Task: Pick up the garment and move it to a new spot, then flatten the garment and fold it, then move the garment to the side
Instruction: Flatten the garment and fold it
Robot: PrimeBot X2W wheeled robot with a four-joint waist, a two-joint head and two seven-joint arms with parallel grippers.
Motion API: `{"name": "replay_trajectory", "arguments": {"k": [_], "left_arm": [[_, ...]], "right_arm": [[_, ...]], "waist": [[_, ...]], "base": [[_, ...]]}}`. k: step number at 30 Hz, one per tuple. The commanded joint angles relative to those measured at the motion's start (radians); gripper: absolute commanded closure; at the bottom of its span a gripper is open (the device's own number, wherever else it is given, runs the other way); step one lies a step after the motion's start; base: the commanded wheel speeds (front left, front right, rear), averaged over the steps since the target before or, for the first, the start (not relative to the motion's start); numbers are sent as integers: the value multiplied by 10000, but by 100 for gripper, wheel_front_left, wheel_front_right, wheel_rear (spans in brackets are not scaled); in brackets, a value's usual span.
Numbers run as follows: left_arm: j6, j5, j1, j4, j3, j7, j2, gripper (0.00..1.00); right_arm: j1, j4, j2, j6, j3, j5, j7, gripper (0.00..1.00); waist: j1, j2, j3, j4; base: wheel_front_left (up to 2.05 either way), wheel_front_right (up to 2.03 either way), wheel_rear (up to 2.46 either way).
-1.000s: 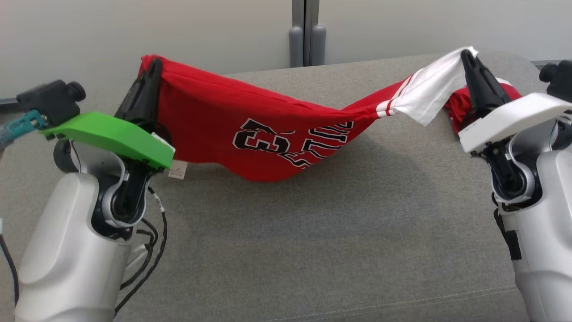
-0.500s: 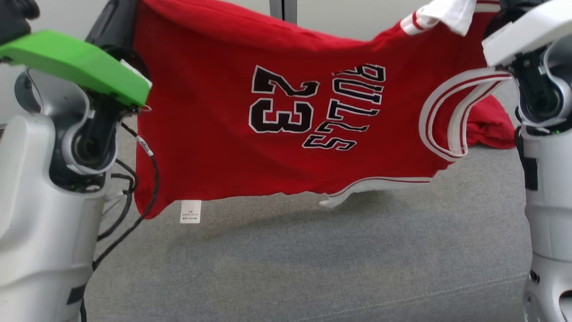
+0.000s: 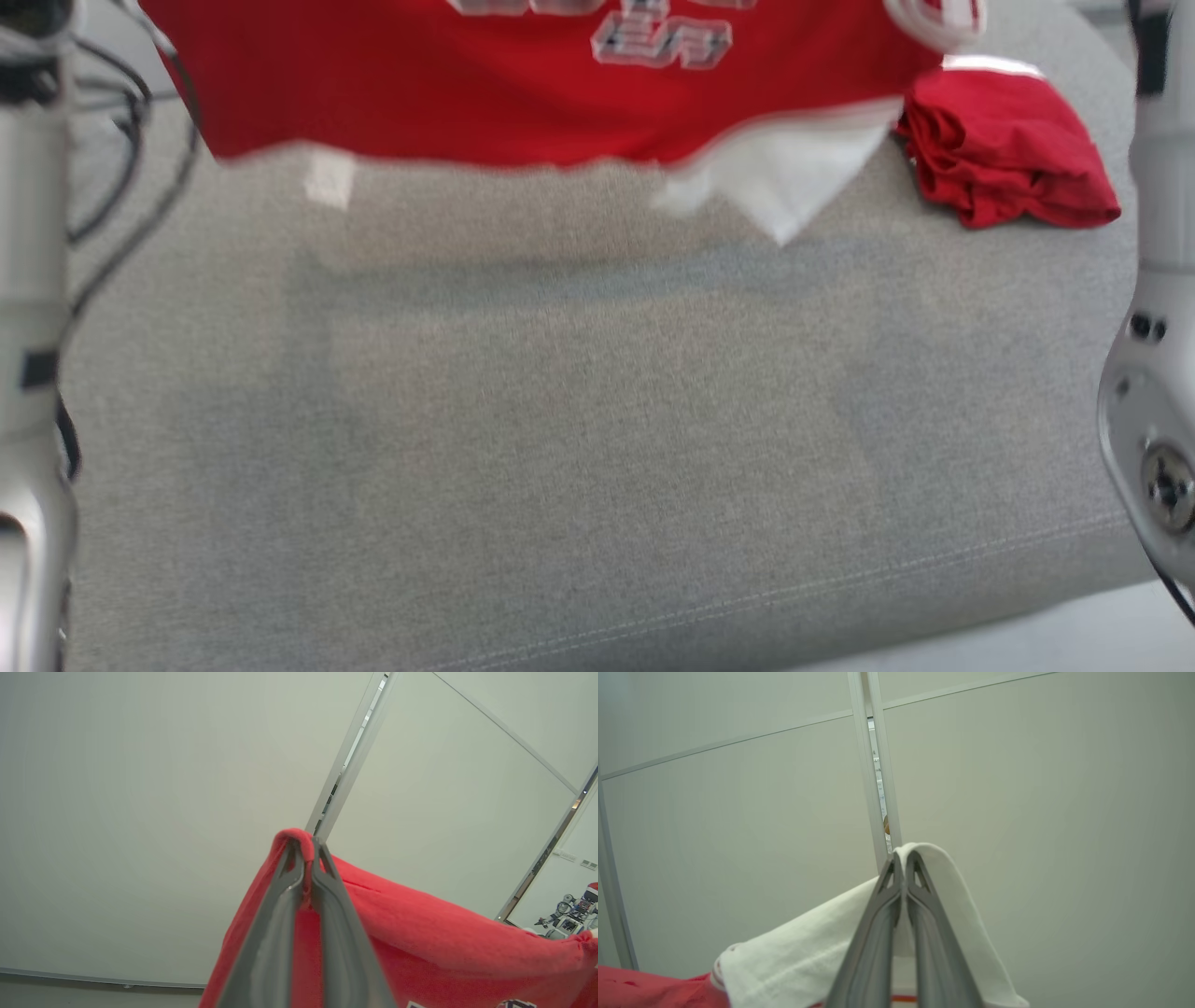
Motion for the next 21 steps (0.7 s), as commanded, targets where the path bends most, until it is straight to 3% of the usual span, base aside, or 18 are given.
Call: {"name": "replay_trajectory", "arguments": {"k": [1, 8, 15, 21], "left_arm": [[-172, 346, -929, 390, 99, -647, 71, 100], [-1329, 1033, -3171, 1890, 474, -3579, -54, 100], [-1580, 1340, -4115, 3316, 498, -4279, 140, 100], [-2067, 1370, -4534, 4126, 530, -4778, 108, 100]], "right_arm": [[-848, 514, 145, 0, -168, -349, -778, 100], [-3102, 2351, 488, 0, -930, -1322, -3607, 100], [-3931, 3252, 510, -7, -1154, -1164, -4022, 100], [-3612, 2778, 507, -7, -767, -487, -4015, 100]], "waist": [[0, 0, 1763, -487], [0, 0, 3080, -1050], [0, 0, 3973, -1307], [0, 0, 4439, -1255]], "base": [[0, 0, 0], [0, 0, 0], [0, 0, 0], [0, 0, 0]]}}
